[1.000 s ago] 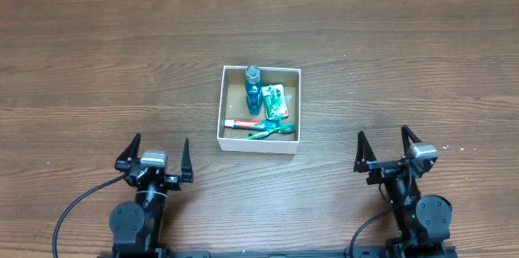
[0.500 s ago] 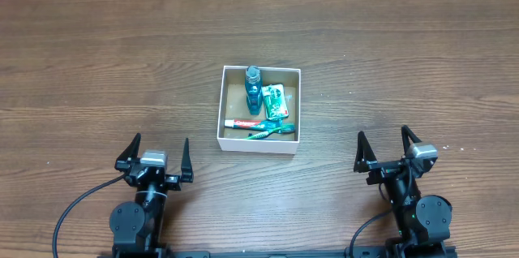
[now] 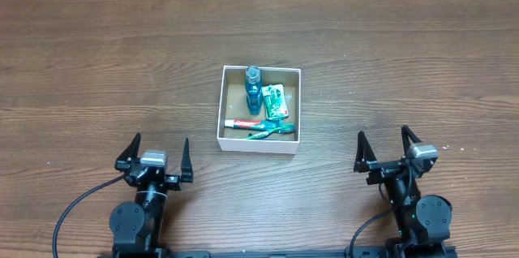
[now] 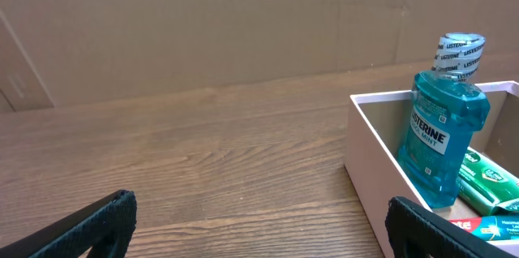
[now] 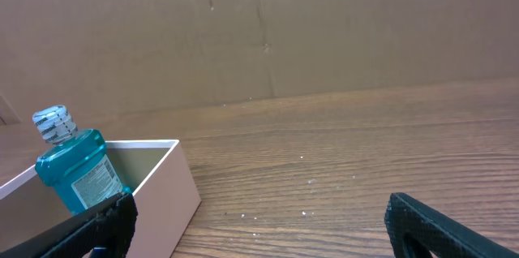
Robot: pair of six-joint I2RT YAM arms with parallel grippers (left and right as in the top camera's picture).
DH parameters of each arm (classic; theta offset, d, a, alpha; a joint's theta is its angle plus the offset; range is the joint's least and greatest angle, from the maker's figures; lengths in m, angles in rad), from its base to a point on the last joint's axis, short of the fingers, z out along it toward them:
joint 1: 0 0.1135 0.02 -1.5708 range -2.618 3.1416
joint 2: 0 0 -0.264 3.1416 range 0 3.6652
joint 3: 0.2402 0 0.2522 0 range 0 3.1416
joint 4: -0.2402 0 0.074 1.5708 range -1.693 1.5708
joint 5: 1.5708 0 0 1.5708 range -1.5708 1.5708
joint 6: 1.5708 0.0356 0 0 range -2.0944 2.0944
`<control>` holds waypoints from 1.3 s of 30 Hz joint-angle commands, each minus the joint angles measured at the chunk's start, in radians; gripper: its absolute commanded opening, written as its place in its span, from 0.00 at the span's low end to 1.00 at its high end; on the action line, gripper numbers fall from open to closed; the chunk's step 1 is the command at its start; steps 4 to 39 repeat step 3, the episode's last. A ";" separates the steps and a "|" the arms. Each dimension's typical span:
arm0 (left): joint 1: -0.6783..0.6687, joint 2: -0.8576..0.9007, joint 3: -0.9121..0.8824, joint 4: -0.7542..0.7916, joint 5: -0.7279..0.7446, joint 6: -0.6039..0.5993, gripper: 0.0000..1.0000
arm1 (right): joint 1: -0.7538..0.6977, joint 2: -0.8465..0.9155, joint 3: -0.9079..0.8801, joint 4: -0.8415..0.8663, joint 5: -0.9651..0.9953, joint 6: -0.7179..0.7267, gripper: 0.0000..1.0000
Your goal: Pack container
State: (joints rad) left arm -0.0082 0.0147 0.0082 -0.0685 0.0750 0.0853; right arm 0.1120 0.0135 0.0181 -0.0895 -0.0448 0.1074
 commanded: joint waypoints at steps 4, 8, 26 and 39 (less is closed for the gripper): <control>-0.007 -0.010 -0.003 -0.002 0.000 -0.003 1.00 | -0.001 -0.011 -0.010 0.009 -0.002 -0.004 1.00; -0.007 -0.010 -0.003 -0.002 0.000 -0.003 1.00 | -0.001 -0.011 -0.010 0.009 -0.002 -0.004 1.00; -0.007 -0.010 -0.003 -0.002 0.000 -0.003 1.00 | -0.001 -0.011 -0.010 0.009 -0.002 -0.004 1.00; -0.007 -0.010 -0.003 -0.002 0.000 -0.003 1.00 | -0.001 -0.011 -0.010 0.009 -0.002 -0.004 1.00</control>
